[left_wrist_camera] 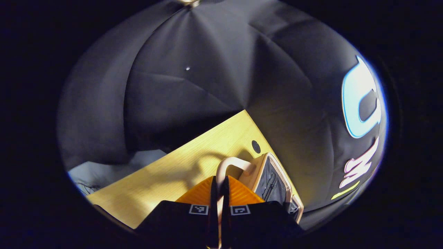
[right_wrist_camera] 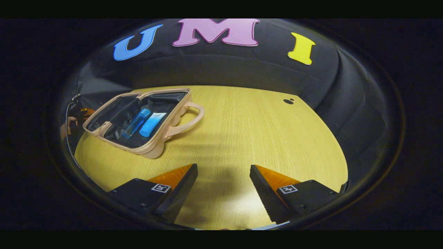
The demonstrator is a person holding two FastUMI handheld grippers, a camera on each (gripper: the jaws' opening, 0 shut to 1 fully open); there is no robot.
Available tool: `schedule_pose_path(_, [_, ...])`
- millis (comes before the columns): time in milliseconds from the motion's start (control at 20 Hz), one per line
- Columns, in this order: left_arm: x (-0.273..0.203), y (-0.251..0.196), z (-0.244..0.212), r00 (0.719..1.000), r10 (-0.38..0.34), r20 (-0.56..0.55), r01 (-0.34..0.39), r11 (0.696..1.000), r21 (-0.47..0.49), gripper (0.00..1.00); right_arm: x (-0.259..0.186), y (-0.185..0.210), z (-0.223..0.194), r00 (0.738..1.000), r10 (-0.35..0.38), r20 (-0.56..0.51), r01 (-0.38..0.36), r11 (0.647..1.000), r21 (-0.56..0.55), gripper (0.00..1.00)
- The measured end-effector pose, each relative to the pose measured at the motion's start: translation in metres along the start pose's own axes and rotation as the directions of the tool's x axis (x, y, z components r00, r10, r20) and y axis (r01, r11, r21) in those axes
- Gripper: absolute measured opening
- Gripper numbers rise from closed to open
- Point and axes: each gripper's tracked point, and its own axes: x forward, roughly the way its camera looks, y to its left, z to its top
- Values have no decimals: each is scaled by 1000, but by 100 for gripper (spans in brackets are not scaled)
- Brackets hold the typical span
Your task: First open the suitcase, pack the skin care products into it, and then close the suitcase.
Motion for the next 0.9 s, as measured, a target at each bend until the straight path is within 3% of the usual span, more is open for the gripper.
schedule_pose_path(200, [-52,-66,33,997,9,78,-28,971,238,6,-4,-4,17,1000,19,24,-19,1000,20,96])
schedule_pose_path(450, [-145,-226,34,986,-118,115,49,875,481,6,-10,-19,51,995,41,89,-41,999,-4,96])
schedule_pose_path(650, [-185,-342,-27,968,-222,117,119,816,566,6,-16,-31,81,982,82,170,-75,996,-46,96])
schedule_pose_path(900, [-186,-424,-139,965,-249,85,156,803,575,6,-15,-48,84,981,114,160,-115,993,-5,96])
